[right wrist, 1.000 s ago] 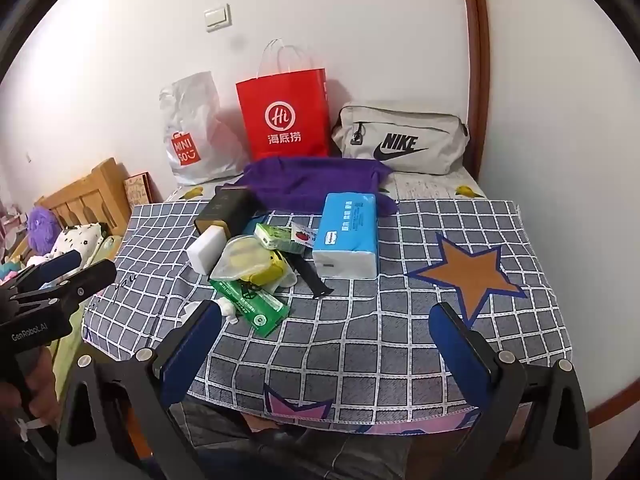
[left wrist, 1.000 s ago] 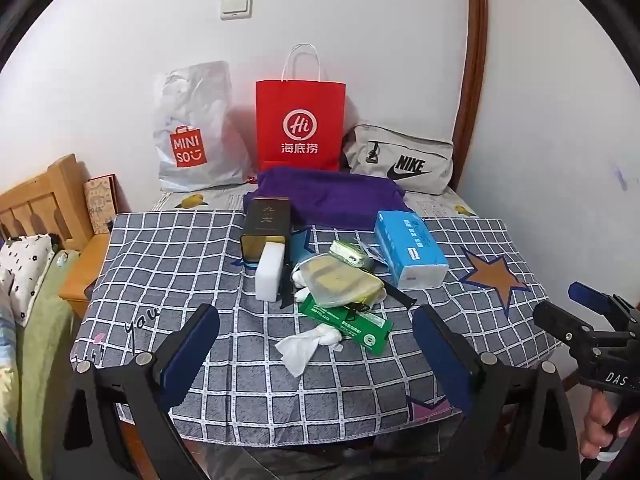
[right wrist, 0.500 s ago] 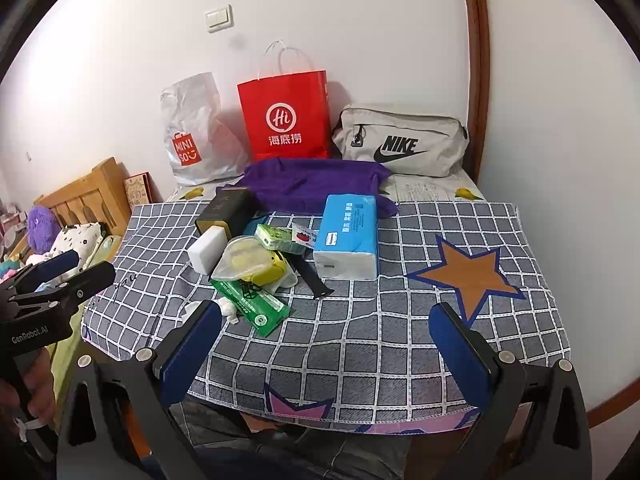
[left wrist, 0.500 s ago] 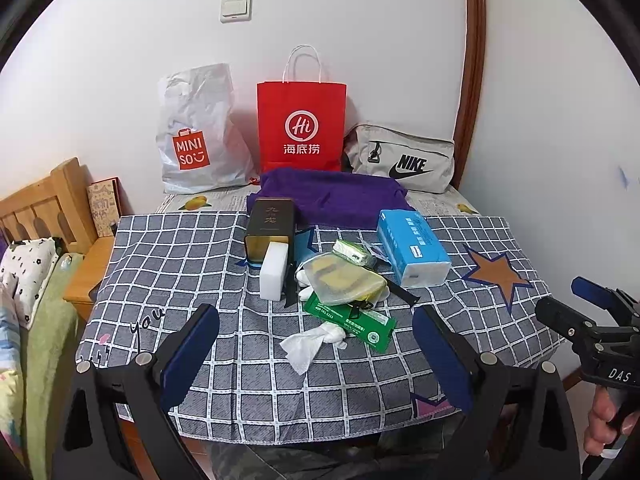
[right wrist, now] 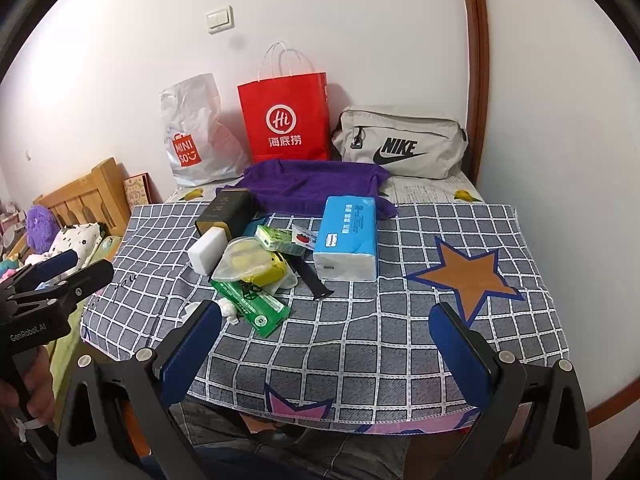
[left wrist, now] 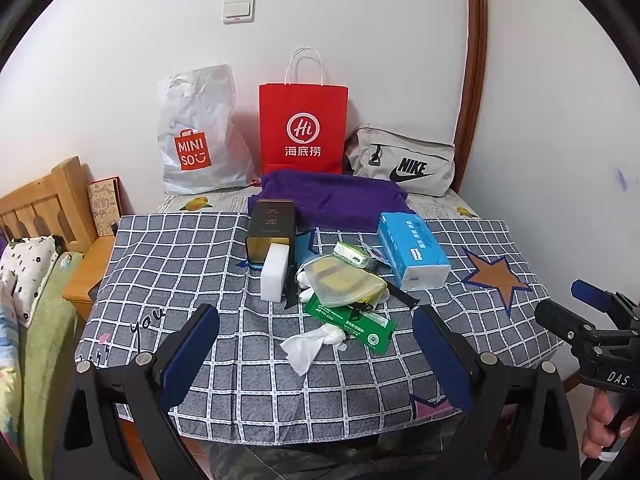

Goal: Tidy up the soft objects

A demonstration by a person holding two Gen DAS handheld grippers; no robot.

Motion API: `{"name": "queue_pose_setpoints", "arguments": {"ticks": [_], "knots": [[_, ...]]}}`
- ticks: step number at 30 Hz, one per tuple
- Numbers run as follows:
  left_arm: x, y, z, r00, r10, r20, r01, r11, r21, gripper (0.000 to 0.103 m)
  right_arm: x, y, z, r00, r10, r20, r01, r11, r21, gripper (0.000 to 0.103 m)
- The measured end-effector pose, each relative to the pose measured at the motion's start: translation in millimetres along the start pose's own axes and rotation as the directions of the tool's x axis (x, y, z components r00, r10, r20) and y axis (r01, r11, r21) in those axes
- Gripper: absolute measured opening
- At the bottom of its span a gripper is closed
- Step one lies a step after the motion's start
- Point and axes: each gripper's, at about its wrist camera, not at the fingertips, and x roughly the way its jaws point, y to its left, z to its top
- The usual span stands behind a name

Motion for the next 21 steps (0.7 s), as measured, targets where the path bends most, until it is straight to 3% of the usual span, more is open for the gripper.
{"name": "queue_pose_setpoints", "arguments": {"ticks": [21], "knots": [[-1.1,-0.9,-1.2,1.000,-0.002,0.002,0.002,1.000,0.006,0.098,-2.6,4.3,-2.3,1.000,-0.003,0.004,0.003,1.000,-0.010,0.102]]}}
